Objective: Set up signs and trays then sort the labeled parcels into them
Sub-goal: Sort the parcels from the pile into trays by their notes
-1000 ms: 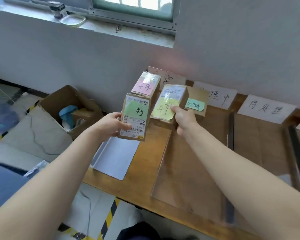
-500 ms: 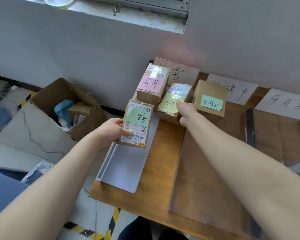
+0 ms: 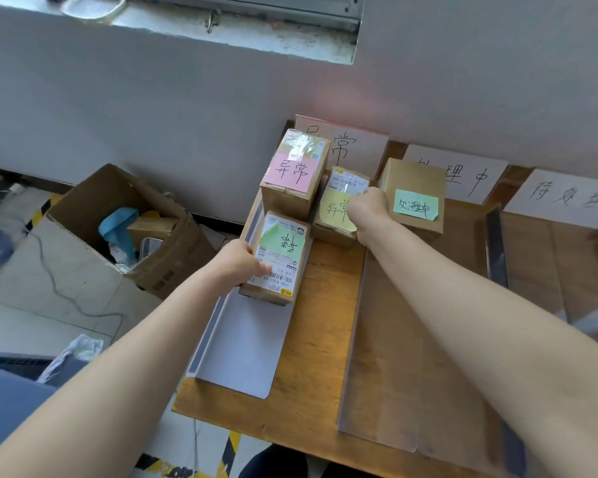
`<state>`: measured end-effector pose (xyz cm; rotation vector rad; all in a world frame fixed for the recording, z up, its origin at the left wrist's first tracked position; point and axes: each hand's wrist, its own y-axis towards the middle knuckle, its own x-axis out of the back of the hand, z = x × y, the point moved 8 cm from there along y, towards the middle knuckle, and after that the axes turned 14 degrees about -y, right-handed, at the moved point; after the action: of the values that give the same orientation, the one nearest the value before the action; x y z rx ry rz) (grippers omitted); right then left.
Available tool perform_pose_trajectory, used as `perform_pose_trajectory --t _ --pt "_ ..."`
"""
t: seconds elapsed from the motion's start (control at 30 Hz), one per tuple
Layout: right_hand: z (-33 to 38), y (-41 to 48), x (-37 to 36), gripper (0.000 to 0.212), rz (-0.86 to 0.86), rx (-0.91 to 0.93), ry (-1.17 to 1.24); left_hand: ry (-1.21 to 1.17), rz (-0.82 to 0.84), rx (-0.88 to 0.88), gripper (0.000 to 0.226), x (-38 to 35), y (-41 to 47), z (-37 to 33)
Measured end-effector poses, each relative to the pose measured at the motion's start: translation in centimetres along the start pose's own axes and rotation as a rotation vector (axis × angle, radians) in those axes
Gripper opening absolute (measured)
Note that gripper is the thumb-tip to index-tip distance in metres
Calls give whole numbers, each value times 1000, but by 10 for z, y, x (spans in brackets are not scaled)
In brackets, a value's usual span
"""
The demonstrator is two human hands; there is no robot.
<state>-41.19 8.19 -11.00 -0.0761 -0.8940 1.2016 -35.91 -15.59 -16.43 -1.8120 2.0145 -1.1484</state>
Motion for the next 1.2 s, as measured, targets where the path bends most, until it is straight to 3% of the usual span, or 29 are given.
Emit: perform_pose_trajectory --t 0.23,0.4,0.57,0.8,1.2 --pt "41 -28 24 38 -52 310 -139 411 -283 -208 19 10 -17 -33" --pt "90 -91 55 32 -133 682 -498 494 -382 -600 27 13 -70 -116" --pt "114 -150 107 31 -418 888 -868 563 -422 -965 38 1 -146 -197" --pt "96 -215 182 34 -732 942 -1047 743 -584 -1398 34 -59 -241 -255" --pt "-10 -280 327 33 -954 960 -987 714 -617 -1620 41 -195 -396 -277"
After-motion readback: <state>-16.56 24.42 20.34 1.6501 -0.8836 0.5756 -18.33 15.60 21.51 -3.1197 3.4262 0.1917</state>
